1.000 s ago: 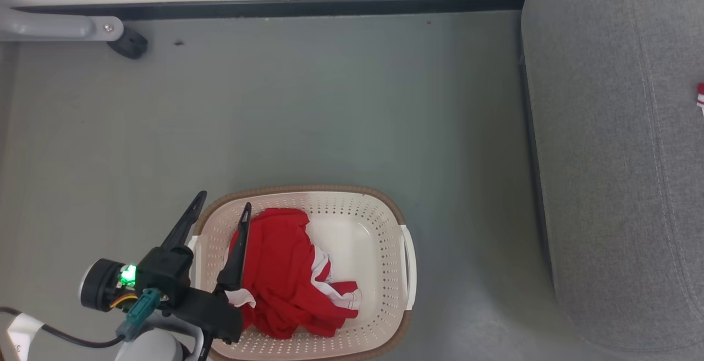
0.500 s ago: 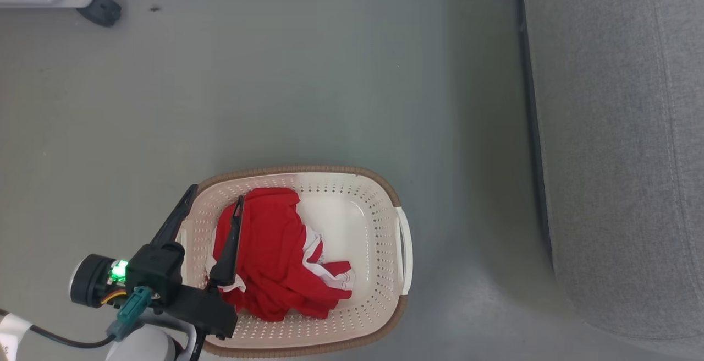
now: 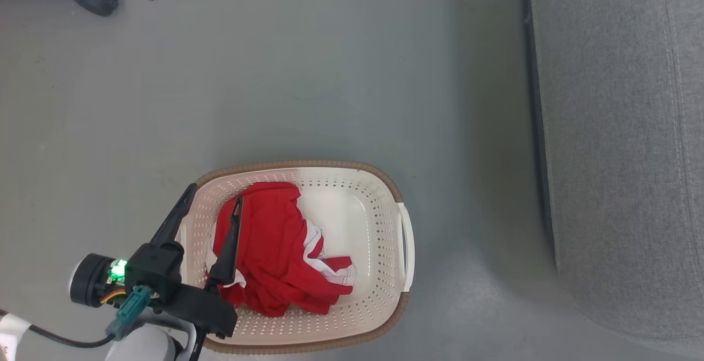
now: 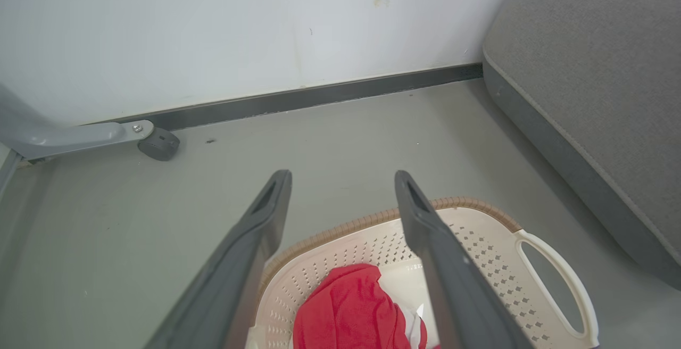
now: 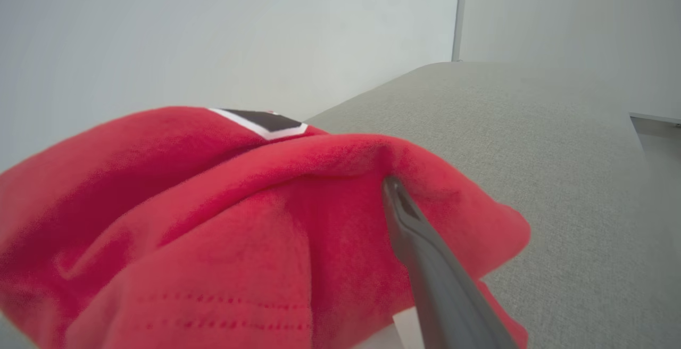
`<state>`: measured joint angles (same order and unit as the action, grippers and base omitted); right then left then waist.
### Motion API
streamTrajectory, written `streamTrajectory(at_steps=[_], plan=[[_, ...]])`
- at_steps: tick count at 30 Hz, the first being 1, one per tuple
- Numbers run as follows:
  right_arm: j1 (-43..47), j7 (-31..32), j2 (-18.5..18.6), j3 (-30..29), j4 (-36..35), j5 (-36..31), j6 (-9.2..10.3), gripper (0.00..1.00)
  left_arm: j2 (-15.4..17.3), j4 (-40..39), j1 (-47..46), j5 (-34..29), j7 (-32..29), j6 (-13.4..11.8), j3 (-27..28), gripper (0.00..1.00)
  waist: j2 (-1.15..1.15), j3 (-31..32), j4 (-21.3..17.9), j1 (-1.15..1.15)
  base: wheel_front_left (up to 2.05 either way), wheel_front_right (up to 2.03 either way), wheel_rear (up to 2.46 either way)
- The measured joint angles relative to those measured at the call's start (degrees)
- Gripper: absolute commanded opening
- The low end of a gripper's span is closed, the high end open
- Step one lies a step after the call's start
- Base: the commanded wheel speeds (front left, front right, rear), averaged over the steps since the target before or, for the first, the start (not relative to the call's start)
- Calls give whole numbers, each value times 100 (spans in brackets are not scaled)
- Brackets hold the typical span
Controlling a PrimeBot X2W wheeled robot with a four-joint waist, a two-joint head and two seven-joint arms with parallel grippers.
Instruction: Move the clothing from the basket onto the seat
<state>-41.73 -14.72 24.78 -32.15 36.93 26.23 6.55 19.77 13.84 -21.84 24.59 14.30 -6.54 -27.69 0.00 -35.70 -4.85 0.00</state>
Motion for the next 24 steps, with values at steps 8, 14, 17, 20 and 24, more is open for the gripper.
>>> streamTrajectory(at_steps=[8, 14, 17, 20, 24], plan=[[33, 0, -176, 197, 136, -223, 0, 100, -57, 60, 0, 0, 0, 1, 29, 100, 0, 139, -1, 0, 0, 0, 0], [425, 0, -449, 397, 406, -368, -60, 100, -130, 134, 1, 1, 0, 5, 48, 100, 0, 300, -13, 0, 0, 0, 0], [669, 62, -573, 499, 550, -368, -192, 100, -179, 169, 8, 1, 0, 5, 58, 100, 0, 390, -20, 0, 0, 0, 0], [799, 199, -617, 560, 600, -358, -330, 100, -201, 203, 43, 1, 0, 5, 71, 100, 0, 484, -32, 0, 0, 0, 0], [910, 411, -664, 659, 604, -348, -504, 100, -227, 263, 121, 2, 0, 5, 85, 100, 0, 613, -61, 0, 0, 0, 0]])
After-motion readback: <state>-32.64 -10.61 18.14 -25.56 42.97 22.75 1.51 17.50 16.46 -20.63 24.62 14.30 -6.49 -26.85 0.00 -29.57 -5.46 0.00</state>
